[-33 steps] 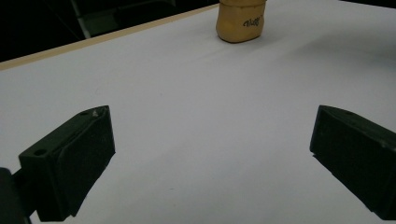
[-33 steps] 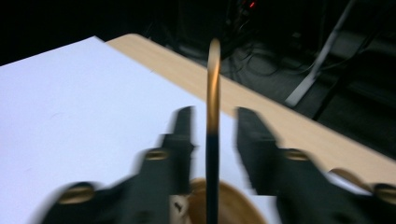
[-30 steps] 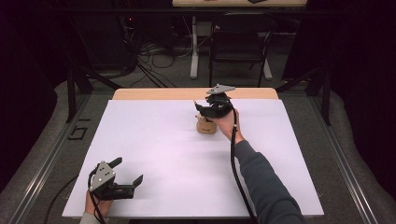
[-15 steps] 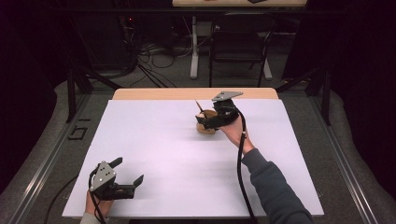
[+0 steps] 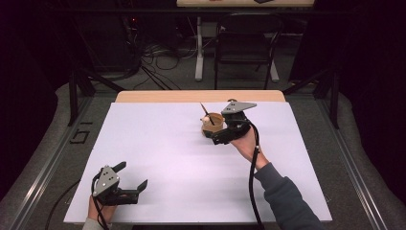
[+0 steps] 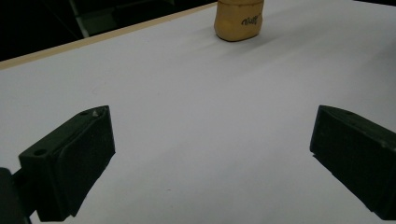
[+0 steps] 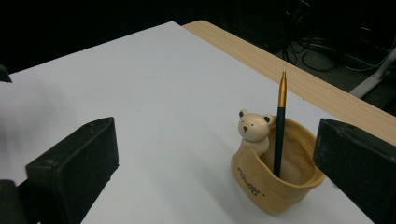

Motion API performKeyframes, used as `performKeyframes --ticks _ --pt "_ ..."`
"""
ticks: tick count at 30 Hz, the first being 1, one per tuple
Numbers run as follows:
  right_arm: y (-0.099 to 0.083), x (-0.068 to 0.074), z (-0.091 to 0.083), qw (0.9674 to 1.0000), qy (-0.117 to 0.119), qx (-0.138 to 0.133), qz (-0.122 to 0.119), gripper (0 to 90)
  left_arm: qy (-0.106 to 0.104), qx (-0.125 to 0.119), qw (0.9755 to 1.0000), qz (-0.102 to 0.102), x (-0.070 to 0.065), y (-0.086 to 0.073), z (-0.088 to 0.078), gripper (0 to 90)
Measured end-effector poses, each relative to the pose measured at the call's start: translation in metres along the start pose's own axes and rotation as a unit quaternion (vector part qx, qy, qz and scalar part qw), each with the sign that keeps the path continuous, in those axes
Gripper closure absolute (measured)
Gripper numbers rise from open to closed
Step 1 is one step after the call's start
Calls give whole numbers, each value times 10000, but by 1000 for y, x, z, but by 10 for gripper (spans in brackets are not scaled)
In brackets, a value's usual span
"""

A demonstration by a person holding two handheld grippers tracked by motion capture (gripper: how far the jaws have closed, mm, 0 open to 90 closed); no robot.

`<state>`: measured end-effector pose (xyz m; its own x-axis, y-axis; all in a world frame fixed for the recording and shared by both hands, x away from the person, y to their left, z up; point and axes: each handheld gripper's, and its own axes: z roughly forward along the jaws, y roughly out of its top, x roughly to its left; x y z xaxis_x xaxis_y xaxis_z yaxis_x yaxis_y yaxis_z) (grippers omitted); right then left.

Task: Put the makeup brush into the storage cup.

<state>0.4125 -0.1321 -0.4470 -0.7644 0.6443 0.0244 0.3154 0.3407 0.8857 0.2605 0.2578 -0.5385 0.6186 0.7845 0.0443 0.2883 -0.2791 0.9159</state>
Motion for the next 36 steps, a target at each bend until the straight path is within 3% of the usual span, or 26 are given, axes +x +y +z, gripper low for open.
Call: performKeyframes --ticks 22,36 --pt "-36 23 -40 9998 3 -145 -132 0 -23 9 10000 -23 0 -1 0 0" --pt "-59 36 -73 9971 -254 -638 -317 0 -32 8 10000 14 1 0 1 0"
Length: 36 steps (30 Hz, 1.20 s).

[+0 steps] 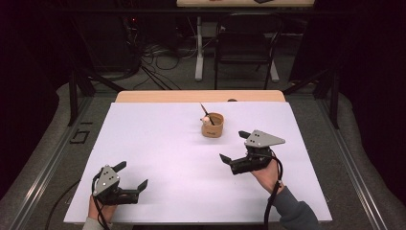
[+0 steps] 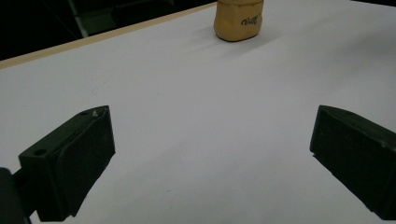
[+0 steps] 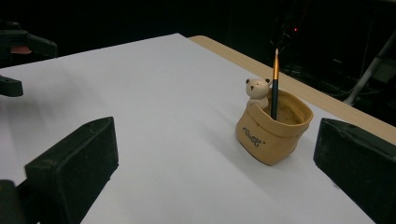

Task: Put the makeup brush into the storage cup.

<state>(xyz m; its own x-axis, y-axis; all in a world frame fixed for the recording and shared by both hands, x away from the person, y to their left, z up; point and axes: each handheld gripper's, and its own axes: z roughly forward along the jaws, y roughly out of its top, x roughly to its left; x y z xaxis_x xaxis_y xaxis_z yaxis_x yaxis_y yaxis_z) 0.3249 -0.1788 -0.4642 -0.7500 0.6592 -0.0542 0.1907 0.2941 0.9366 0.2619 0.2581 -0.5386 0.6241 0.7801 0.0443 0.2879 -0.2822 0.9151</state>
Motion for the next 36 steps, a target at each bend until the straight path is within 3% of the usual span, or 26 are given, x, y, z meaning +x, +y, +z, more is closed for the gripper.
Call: performKeyframes --ticks 10,18,22,30,36 --pt "-19 14 -29 9984 -189 -467 -269 0 15 -19 10000 3 0 0 0 0" --pt "-47 23 -42 9976 -507 -403 -252 0 0 -9 10000 2 -1 0 0 0" --pt "-57 25 -48 9976 -559 -377 -155 0 -5 -5 10000 -3 -1 0 0 0" --pt "-71 26 -57 9979 -625 -171 0 0 -1 11 10000 -14 -1 0 1 0" --pt "-77 27 -64 9967 -779 -209 63 0 -21 19 10000 -33 0 -1 1 0"
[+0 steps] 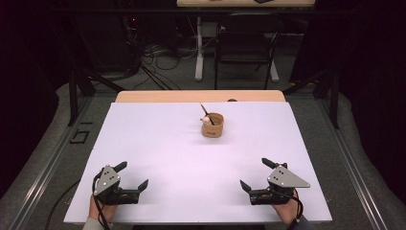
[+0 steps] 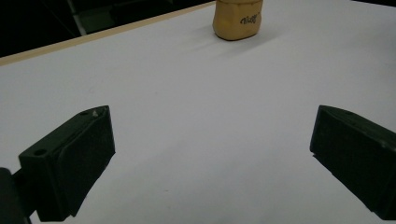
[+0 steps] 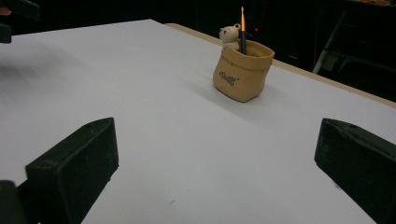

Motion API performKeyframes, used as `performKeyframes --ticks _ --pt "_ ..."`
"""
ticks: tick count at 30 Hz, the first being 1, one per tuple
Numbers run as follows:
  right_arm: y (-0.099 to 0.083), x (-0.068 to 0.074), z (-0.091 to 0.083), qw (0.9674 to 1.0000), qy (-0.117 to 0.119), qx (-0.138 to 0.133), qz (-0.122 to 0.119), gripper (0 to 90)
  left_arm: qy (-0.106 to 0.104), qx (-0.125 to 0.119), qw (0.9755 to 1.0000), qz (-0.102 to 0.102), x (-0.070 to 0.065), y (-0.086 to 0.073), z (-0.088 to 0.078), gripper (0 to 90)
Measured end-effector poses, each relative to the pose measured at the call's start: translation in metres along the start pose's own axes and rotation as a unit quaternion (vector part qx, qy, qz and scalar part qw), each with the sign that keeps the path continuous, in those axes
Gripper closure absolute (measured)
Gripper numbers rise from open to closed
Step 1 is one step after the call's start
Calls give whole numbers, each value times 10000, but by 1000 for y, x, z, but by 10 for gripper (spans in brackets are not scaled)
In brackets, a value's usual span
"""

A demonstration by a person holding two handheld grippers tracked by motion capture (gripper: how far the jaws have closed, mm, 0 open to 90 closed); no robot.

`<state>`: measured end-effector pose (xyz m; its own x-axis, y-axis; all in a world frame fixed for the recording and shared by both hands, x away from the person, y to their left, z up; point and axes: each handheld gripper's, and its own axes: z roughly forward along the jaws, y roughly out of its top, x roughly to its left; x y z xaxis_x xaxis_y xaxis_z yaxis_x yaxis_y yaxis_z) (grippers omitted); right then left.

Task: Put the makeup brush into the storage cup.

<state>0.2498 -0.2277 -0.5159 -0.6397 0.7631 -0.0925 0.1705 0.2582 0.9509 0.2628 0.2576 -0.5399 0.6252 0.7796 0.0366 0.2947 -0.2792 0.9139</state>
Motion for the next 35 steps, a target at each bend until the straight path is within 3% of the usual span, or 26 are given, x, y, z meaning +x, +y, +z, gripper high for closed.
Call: performKeyframes --ticks 7,12,18,26,30,35 --pt "-5 0 -12 9999 -116 108 58 0 12 -13 10000 -31 0 0 0 0" --pt "-7 2 -17 9996 -175 185 -80 0 5 10 10000 -46 0 -1 1 0" --pt "-10 4 -16 9991 -173 345 -153 0 16 -33 10000 -41 1 -1 -1 0" --pt "-10 4 -20 9993 -179 276 -166 0 2 -45 10000 -29 1 0 -1 0" --pt "-10 3 -19 9988 -170 429 -178 0 -11 -52 10000 -28 0 0 0 0" --pt "-10 2 -18 9989 -171 404 -178 0 -1 -25 10000 -10 0 0 0 0"
